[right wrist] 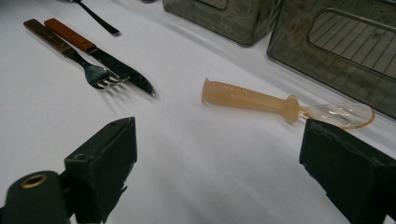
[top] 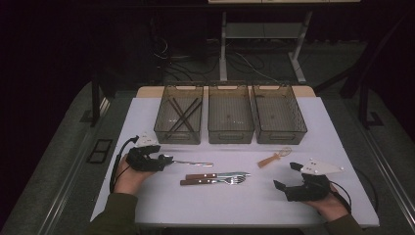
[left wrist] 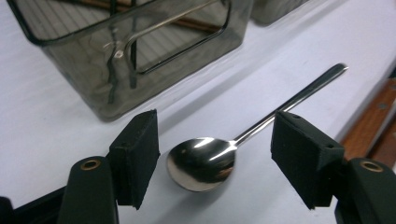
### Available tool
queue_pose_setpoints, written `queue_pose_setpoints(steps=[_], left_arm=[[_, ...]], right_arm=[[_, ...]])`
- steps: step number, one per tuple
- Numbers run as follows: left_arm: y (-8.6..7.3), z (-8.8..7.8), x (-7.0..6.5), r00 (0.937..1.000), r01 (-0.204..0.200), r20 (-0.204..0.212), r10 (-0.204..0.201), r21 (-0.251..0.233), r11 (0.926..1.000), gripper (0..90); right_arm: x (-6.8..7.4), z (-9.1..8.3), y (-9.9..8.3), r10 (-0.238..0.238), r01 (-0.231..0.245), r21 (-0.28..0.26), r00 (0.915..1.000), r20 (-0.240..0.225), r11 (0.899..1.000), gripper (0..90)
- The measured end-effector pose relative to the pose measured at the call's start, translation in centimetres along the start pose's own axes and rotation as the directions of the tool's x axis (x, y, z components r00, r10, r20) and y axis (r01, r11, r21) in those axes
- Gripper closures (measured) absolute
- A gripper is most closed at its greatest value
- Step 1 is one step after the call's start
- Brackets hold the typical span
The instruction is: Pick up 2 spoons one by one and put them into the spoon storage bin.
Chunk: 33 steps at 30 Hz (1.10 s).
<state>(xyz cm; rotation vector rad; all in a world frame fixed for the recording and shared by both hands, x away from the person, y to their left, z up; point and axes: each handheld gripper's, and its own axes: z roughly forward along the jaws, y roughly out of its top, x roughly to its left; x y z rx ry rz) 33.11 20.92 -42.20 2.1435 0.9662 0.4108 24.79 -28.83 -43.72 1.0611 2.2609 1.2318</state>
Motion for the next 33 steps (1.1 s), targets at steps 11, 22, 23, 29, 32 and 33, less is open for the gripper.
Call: queue_pose_setpoints(steps=[11, 22, 23, 29, 32, 33], left_arm=[[-0.5, 1.2, 1.3, 0.9993, 0.037, 0.006, -0.037, 0.047, 0.9982, 36.4], [-0.8, 1.8, 1.6, 0.9994, 0.009, 0.031, -0.012, 0.101, 0.9948, 42.3], [-0.9, 1.9, 1.5, 0.9994, 0.014, 0.03, -0.017, 0.098, 0.9951, 42.7], [-0.9, 1.9, 1.4, 0.9995, -0.008, 0.032, 0.005, 0.108, 0.9941, 45.8], [-1.0, 1.8, 1.3, 0.9987, -0.031, 0.045, 0.026, 0.108, 0.9937, 47.0], [-1.0, 1.8, 1.2, 0.9982, -0.038, 0.05, 0.033, 0.106, 0.9936, 47.5]], right_arm=[[0.1, 0.0, 0.0, -0.002, 0.002, 0.0, 1.0, 0.0, 1.0, 11.3], [-0.1, 0.0, 0.0, 0.006, -0.006, 0.0, 1.0, 0.001, 1.0, 11.3], [-0.1, 0.0, 0.0, 0.008, -0.008, -0.001, 1.0, 0.001, 1.0, 11.3], [-0.2, 0.0, -0.1, 0.01, -0.01, 0.001, 0.9999, 0.004, 1.0, 11.3], [-0.2, 0.0, -0.1, 0.012, -0.012, 0.0, 0.9999, 0.006, 1.0, 11.3], [-0.2, 0.0, -0.1, 0.01, -0.01, -0.001, 0.9999, 0.006, 1.0, 11.3]])
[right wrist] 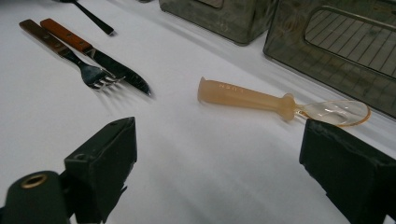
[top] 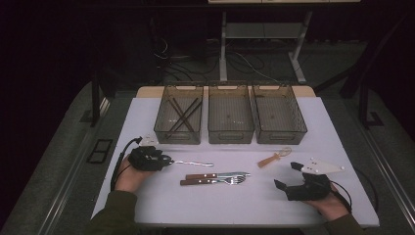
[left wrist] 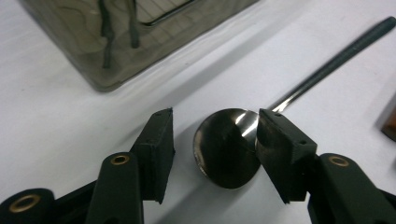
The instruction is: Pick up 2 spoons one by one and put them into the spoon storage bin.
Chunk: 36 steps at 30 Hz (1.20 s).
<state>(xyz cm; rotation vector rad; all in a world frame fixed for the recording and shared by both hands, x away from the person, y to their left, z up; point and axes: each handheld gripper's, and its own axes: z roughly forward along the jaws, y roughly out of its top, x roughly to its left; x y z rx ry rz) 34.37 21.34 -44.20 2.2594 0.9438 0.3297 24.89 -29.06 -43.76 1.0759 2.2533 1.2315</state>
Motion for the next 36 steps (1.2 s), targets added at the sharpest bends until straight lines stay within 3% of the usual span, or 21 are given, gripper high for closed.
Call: queue_pose_setpoints(steps=[13, 27, 30, 36], left_arm=[[-0.3, -0.2, -0.3, 0.9977, -0.062, 0.026, 0.062, 0.001, 0.998, 55.2], [-0.6, -0.7, -0.4, 0.9954, -0.087, 0.039, 0.087, -0.008, 0.9962, 62.7], [-0.6, -1.0, -0.3, 0.9941, -0.102, 0.035, 0.103, -0.028, 0.9944, 75.5], [-0.6, -1.2, -0.4, 0.9918, -0.117, 0.049, 0.118, -0.033, 0.9926, 79.5]], right_arm=[[0.1, 0.0, 0.0, -0.002, 0.002, 0.002, 1.0, 0.0, 1.0, 11.3], [0.1, -0.1, 0.0, -0.003, 0.003, 0.002, 1.0, 0.0, 1.0, 11.3], [0.1, 0.0, 0.0, -0.003, 0.003, 0.002, 1.0, 0.0, 1.0, 11.3], [0.0, -0.1, 0.0, -0.007, 0.007, 0.0, 1.0, 0.0, 1.0, 11.3]])
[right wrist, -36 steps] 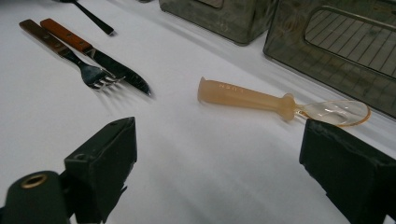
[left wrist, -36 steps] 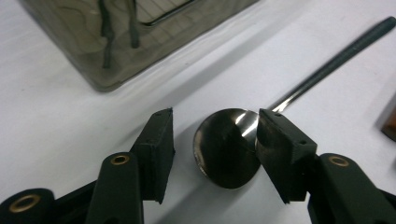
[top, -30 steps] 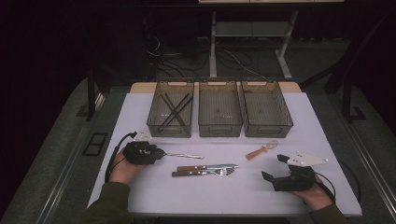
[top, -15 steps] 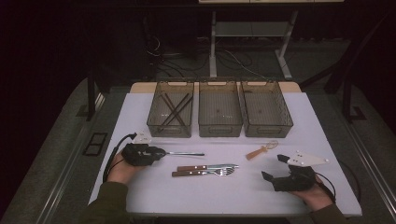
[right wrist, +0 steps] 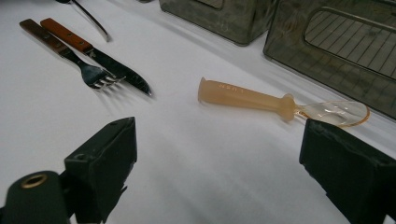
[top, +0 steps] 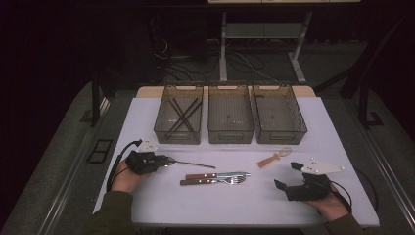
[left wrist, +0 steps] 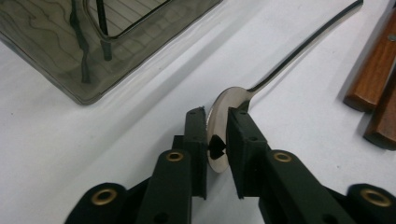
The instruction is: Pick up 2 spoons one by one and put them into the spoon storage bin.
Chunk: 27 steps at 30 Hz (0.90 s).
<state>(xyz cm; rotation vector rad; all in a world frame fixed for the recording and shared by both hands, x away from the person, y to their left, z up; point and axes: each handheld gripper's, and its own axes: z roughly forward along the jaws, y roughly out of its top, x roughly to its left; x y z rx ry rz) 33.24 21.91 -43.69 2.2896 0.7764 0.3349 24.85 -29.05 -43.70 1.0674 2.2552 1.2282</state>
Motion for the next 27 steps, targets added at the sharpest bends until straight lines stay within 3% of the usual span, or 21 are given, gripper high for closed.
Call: queue_pose_setpoints(steps=[8, 27], left_arm=[[-0.05, -0.01, -0.07, 0.9989, -0.017, 0.043, 0.016, 0.011, 0.9998, 86.6], [0.14, 0.11, 0.11, 0.9949, 0.07, 0.074, -0.068, -0.017, 0.9974, 87.2]], right_arm=[[0.03, 0.01, 0.0, 0.002, -0.002, 0.001, 1.0, -0.001, 1.0, 11.3], [0.05, 0.04, 0.0, 0.001, -0.001, 0.003, 1.0, -0.001, 1.0, 11.3]])
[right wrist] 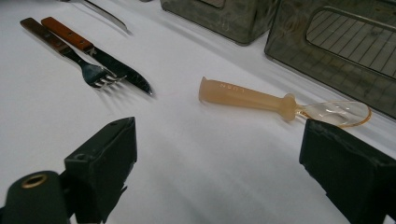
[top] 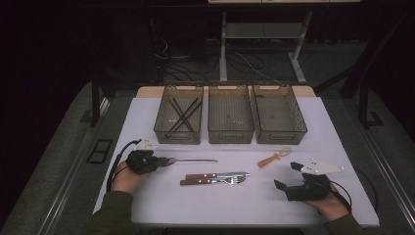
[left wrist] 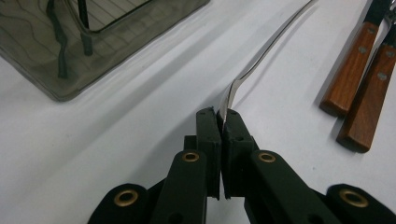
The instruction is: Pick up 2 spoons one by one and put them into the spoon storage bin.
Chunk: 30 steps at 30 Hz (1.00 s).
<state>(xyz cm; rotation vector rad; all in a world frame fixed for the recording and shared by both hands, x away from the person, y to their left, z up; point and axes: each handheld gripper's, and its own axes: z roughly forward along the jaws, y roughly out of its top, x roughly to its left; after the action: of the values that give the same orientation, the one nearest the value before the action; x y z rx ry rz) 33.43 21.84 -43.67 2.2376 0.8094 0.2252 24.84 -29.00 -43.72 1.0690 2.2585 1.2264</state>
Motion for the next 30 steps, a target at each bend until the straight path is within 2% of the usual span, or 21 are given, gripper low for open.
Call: queue_pose_setpoints(steps=[10, 14, 17, 20, 30], left_arm=[[0.6, -0.5, -0.5, 0.9995, 0.027, -0.014, -0.028, -0.069, 0.9973, 87.2], [0.8, -0.7, -0.8, 0.9989, 0.046, -0.005, -0.047, -0.095, 0.9944, 87.2], [1.1, -0.8, -1.1, 0.9987, 0.045, -0.018, -0.047, -0.098, 0.9942, 87.2], [1.4, -0.8, -1.4, 0.9985, 0.051, -0.014, -0.053, -0.11, 0.9926, 87.2], [2.4, -0.8, -2.3, 0.999, 0.034, -0.022, -0.038, -0.141, 0.9894, 87.2]], right_arm=[[0.0, 0.0, 0.0, -0.001, 0.001, 0.002, 1.0, 0.0, 1.0, 11.3], [0.0, 0.0, 0.0, -0.001, 0.001, 0.002, 1.0, 0.0, 1.0, 11.3], [0.0, 0.0, 0.0, -0.002, 0.002, 0.002, 1.0, 0.0, 1.0, 11.3], [0.0, 0.0, 0.0, -0.001, 0.001, 0.002, 1.0, 0.0, 1.0, 11.3], [0.0, 0.0, 0.0, 0.0, 0.0, 0.003, 1.0, 0.0, 1.0, 11.3]])
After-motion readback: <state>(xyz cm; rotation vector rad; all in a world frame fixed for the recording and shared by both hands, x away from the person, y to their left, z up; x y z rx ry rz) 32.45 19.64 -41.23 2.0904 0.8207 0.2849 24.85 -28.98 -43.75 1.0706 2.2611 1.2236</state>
